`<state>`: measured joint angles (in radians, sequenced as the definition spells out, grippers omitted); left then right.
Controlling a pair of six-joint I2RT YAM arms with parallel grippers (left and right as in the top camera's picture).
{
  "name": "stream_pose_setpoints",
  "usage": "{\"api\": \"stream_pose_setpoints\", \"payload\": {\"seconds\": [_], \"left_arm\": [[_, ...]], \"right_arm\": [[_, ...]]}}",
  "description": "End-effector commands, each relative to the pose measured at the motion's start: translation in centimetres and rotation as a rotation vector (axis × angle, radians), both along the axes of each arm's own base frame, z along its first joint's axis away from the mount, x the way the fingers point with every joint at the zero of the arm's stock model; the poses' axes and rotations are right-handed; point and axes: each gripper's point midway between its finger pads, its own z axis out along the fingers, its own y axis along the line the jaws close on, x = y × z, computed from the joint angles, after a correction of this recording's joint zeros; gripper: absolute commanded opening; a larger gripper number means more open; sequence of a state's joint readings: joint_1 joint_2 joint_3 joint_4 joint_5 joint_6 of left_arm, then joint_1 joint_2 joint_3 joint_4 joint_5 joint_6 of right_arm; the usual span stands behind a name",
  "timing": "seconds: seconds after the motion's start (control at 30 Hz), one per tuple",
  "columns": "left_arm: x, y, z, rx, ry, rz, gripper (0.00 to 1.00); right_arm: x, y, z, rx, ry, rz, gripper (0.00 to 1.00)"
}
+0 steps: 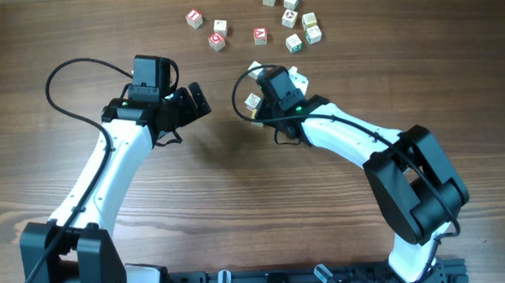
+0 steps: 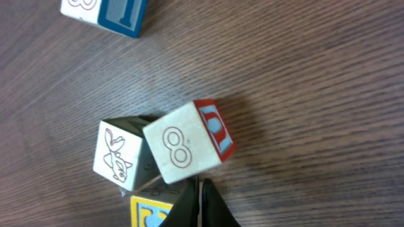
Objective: Form a circle
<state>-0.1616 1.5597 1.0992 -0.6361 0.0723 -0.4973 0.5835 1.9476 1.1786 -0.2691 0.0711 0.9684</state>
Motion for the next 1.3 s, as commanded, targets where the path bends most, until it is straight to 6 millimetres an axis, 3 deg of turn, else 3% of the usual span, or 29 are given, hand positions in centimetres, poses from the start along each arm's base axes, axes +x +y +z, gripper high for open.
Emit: {"api": "stream_pose_setpoints", "payload": {"seconds": [0.0, 0.33, 0.67, 1.27], "left_arm": [[0.0, 0.3, 0.0, 0.017, -0.004, -0.010, 1.00], [0.0, 0.3, 0.0, 0.017, -0.004, -0.010, 1.00], [0.0, 0.3, 0.0, 0.017, -0.004, -0.010, 1.00], [0.0, 0.3, 0.0, 0.017, -0.004, -0.010, 1.00]], "right_arm": [[-0.9, -0.2, -1.5, -0.016, 0.048, 0.005, 0.05], [-2.0, 0.3, -1.4, 0.015, 0.097, 0.034, 0.05], [-0.7, 0.0, -0.9, -0.002, 0.037, 0.012, 0.05], [-0.3, -0.1, -0.7, -0.009, 0.015, 0.001, 0.05]]}}
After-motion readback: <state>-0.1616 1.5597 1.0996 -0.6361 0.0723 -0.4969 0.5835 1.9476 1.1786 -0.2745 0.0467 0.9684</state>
